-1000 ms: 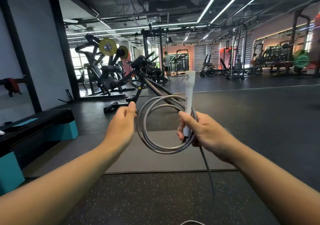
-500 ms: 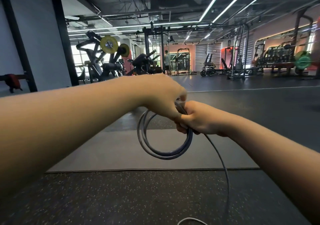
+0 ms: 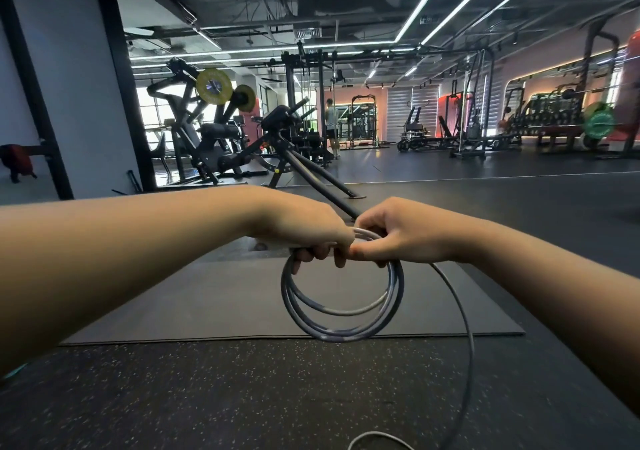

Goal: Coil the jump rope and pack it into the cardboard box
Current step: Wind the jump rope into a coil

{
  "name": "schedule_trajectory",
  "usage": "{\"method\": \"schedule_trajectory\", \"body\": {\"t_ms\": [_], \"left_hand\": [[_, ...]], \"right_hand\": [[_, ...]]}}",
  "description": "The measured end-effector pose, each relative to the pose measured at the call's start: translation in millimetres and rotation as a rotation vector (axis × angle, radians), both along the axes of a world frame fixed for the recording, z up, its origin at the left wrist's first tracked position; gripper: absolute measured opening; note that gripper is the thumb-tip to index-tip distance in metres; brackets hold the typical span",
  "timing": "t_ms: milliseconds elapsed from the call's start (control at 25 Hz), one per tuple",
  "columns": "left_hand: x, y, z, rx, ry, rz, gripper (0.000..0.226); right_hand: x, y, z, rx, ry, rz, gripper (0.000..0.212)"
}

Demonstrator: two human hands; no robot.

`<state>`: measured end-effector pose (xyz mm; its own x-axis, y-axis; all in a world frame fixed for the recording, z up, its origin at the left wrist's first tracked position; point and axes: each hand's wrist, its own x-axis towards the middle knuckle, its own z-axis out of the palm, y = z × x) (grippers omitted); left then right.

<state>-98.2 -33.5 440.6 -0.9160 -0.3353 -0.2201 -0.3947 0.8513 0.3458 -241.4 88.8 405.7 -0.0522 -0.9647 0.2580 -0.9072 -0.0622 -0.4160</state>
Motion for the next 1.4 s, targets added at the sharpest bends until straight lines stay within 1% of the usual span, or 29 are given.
{"method": "schedule_trajectory", "body": {"t_ms": [80,200,280,360,400,480,560,600,680,760,800,840,880,960,1040,1080,1160,1240,1280,1320,1400], "left_hand": [[12,-2,1,-0.008,0.044,-0.032,0.035],[31,-15,6,-0.063,0.133,-0.080,0.041],[45,-28,8,0.029,0.231,-0.041,0.042],[54,-38,6,0.205,0.388,0.020,0.043],[55,-40,3,0.337,0.488,0.043,0.042],[51,-36,-8,0.683,0.728,0.099,0.037],[38,-29,-20,0.965,0.950,0.166,0.032],[30,-25,-25,1.061,1.041,0.193,0.030],[14,-17,-33,1.194,1.217,0.268,0.030],[0,-4,-39,1.284,1.356,0.397,0.032],[-6,6,-41,1.315,1.401,0.473,0.033],[-11,14,-41,1.336,1.427,0.542,0.034],[-15,21,-41,1.356,1.442,0.589,0.036],[-21,29,-41,1.414,1.449,0.622,0.037],[-26,36,-43,1.506,1.443,0.607,0.035],[-27,40,-46,1.523,1.429,0.595,0.036],[-31,47,-56,1.480,1.362,0.565,0.046],[-31,51,-65,1.419,1.253,0.536,0.051],[-28,50,-70,1.380,1.183,0.528,0.050],[-24,47,-75,1.322,1.123,0.540,0.046],[-15,39,-82,1.209,1.061,0.596,0.034]], "right_hand": [[-7,10,3,0.019,-0.039,-0.034,0.040],[-21,32,9,0.016,-0.221,-0.102,0.048],[-34,45,7,-0.047,-0.349,-0.133,0.046],[-42,52,-1,-0.122,-0.476,-0.147,0.041],[-43,51,-10,-0.156,-0.543,-0.153,0.039],[-36,40,-29,-0.188,-0.719,-0.143,0.043],[-19,27,-46,-0.178,-0.948,-0.051,0.052],[-8,19,-53,-0.177,-1.036,0.018,0.056],[12,5,-64,-0.211,-1.123,0.128,0.067],[28,-8,-70,-0.271,-1.192,0.162,0.090],[35,-14,-72,-0.314,-1.202,0.169,0.098],[42,-19,-76,-0.361,-1.194,0.167,0.098],[49,-23,-78,-0.410,-1.177,0.155,0.090],[61,-27,-76,-0.518,-1.184,0.119,0.062],[67,-30,-72,-0.630,-1.238,0.101,0.043],[69,-31,-68,-0.674,-1.263,0.083,0.036],[73,-33,-64,-0.753,-1.306,0.011,0.024],[72,-32,-63,-0.801,-1.382,-0.087,0.010],[70,-31,-62,-0.802,-1.402,-0.130,0.007],[67,-30,-60,-0.779,-1.389,-0.161,0.010],[60,-25,-58,-0.700,-1.295,-0.190,0.018]]}}
